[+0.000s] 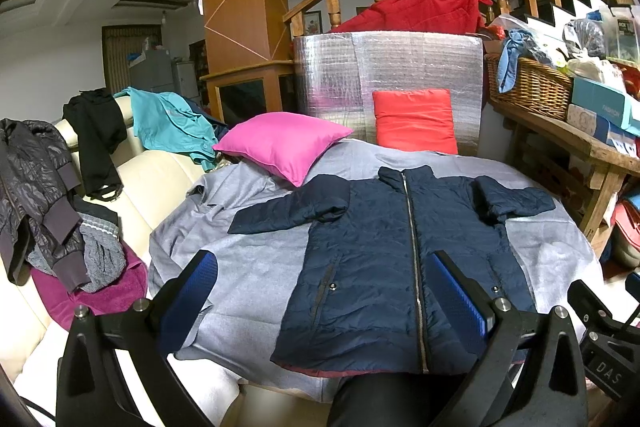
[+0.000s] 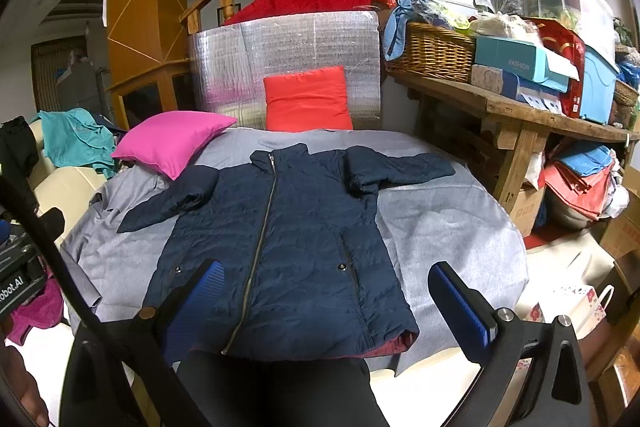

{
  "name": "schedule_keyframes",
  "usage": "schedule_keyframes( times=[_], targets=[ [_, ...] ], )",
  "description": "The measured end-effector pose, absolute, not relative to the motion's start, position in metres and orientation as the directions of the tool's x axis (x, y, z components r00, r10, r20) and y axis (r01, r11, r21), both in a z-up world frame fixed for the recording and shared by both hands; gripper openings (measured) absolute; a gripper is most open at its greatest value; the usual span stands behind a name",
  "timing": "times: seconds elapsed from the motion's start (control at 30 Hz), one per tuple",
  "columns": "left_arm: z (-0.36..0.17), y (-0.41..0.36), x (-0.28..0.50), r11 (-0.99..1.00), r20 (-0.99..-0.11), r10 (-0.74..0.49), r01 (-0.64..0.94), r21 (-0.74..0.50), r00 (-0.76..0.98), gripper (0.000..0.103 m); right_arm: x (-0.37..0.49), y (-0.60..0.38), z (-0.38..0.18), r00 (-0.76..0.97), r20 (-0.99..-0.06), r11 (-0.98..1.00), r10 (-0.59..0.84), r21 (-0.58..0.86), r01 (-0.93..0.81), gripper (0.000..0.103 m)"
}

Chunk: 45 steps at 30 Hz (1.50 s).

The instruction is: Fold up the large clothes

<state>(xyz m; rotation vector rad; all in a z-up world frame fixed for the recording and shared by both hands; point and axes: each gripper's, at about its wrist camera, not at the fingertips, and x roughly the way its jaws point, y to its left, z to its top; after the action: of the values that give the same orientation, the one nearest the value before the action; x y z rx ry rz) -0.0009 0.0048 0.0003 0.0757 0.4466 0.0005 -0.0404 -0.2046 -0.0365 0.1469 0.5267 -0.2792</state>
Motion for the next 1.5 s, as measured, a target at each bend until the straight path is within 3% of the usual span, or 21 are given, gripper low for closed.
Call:
schedule_keyframes(
  times=[1.5],
  targets=[
    [0.0005, 0.006, 0.0003, 0.996, -0.433, 0.009, 0.028, 0.08, 0.902, 0.103, -0.0356, -0.2055, -0.0393, 0.817, -0.535, 0.954, -0.212, 0.067, 0.292, 0.103]
  ],
)
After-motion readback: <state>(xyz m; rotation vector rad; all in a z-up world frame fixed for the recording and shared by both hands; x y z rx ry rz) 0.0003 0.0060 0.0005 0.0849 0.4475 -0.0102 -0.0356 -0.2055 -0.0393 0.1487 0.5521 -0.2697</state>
